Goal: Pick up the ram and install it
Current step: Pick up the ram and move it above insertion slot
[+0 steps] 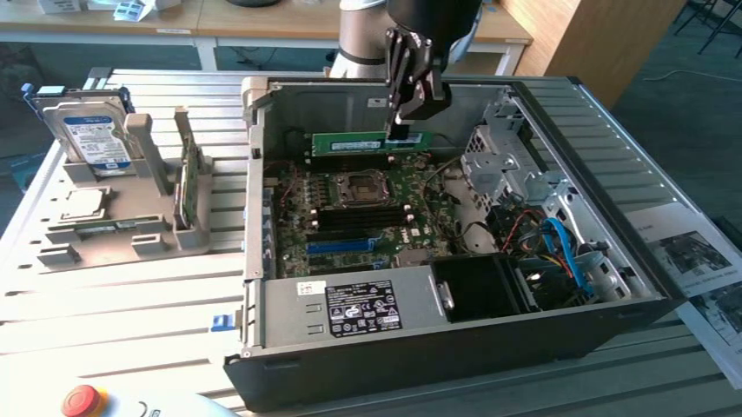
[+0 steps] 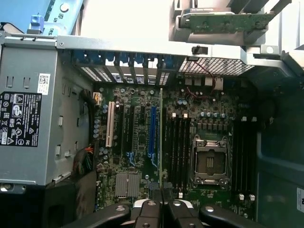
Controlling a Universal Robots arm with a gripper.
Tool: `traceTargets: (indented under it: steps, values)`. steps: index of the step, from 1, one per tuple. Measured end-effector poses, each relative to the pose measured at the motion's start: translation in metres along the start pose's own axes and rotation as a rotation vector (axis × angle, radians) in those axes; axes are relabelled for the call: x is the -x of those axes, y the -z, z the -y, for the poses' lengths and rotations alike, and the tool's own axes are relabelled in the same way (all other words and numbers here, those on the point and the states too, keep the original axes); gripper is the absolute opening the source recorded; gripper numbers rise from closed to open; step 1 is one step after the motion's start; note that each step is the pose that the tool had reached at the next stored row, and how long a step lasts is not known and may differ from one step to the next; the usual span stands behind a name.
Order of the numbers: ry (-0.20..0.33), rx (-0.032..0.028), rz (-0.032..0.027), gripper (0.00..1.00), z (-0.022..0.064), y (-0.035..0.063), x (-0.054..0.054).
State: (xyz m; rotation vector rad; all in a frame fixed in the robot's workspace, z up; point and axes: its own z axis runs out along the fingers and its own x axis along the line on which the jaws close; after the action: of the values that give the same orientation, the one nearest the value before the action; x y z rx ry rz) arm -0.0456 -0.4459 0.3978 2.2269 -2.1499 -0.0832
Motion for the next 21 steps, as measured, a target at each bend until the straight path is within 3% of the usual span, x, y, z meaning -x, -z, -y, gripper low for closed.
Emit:
traceTargets:
  steps: [21]
  values:
    - [-0.013,-0.0001,0.001,0.12,0.0007,0.0,0.0013]
